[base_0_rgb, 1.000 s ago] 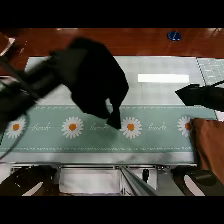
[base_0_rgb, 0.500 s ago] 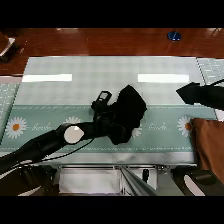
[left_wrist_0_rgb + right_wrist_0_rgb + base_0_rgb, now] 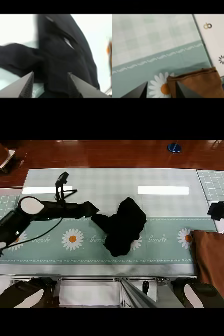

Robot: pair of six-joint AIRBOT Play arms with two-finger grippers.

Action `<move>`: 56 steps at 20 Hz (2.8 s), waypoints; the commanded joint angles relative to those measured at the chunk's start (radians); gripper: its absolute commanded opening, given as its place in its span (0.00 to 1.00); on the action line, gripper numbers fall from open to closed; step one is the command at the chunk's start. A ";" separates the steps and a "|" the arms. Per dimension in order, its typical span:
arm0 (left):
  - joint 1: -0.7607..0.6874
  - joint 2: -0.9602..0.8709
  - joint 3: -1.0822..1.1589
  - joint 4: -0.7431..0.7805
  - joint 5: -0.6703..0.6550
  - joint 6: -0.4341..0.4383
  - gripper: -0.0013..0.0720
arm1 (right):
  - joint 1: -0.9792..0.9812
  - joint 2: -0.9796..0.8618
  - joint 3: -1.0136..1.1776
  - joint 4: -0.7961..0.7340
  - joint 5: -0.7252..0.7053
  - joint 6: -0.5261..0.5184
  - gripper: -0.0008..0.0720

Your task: Fold the shirts.

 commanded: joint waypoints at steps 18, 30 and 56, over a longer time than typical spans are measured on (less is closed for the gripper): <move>-0.065 -0.613 0.323 -0.498 -0.417 0.385 0.05 | 0.347 -0.064 -0.365 0.441 -0.054 0.024 0.57; 0.043 -0.603 0.336 -0.498 -0.406 0.385 0.05 | 0.674 -0.404 -0.364 0.952 -0.554 -0.105 0.57; 0.037 -0.601 0.336 -0.498 -0.396 0.385 0.05 | 0.420 -0.724 -0.097 1.144 -0.562 -0.480 0.04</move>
